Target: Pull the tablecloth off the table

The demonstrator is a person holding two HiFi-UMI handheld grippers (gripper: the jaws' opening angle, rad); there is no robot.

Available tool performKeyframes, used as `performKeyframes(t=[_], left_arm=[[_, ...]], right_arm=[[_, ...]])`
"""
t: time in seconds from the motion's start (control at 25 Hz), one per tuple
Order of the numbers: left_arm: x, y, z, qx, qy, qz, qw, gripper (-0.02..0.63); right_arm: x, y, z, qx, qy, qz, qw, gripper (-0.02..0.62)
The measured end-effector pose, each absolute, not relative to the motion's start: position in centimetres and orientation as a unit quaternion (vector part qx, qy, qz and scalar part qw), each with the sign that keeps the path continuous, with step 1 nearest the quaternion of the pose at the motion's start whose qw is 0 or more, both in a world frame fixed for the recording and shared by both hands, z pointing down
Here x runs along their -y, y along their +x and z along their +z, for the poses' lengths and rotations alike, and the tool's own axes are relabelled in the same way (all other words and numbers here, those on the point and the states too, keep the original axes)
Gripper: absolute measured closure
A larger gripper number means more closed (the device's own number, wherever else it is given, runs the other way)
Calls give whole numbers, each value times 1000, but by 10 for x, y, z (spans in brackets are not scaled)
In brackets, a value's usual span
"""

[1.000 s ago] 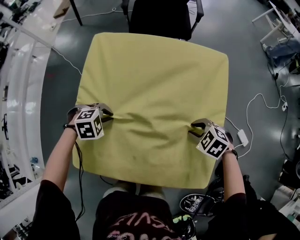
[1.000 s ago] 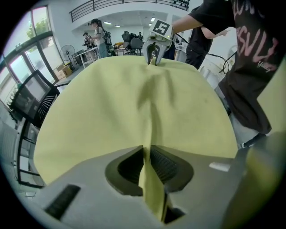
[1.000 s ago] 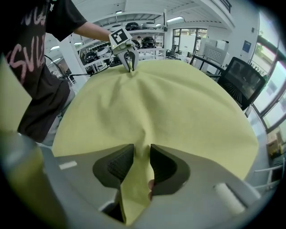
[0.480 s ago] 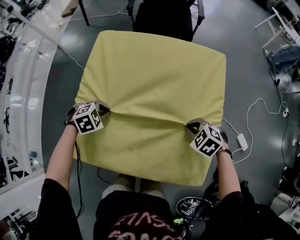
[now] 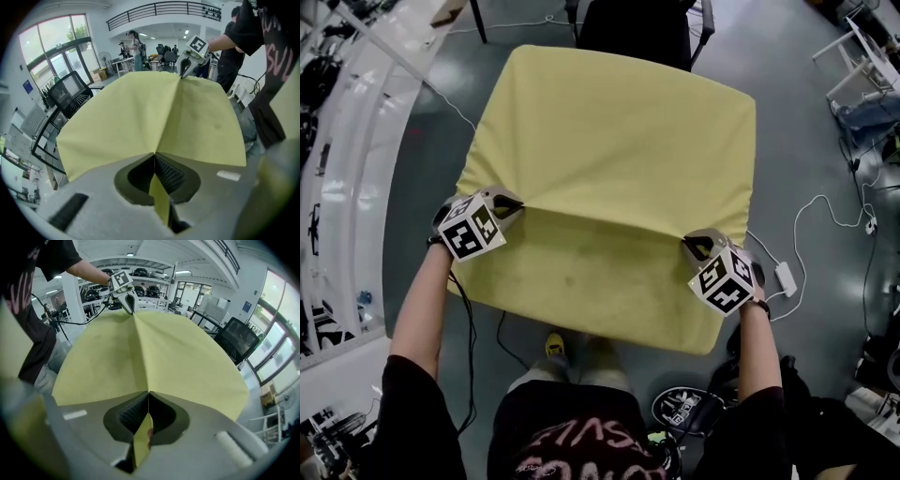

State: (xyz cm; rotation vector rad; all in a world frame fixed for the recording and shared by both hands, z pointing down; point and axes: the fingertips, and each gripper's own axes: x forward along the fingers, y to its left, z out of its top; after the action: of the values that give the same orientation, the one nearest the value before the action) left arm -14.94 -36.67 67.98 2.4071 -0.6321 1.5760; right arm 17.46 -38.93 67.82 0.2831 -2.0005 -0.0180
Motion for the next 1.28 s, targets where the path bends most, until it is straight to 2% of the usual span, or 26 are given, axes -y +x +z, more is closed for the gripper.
performKeyframes(t=[0.36, 0.92, 1.28], left_arm=[[292, -155, 671, 206, 830, 514, 68, 600], [117, -165, 641, 216, 849, 481, 34, 600], [20, -154, 606, 221, 857, 464, 39, 600]], right_arm=[[321, 168, 651, 829, 168, -20, 533, 580], [121, 158, 614, 814, 223, -28, 535, 580], [11, 169, 588, 826, 265, 17, 497, 580]])
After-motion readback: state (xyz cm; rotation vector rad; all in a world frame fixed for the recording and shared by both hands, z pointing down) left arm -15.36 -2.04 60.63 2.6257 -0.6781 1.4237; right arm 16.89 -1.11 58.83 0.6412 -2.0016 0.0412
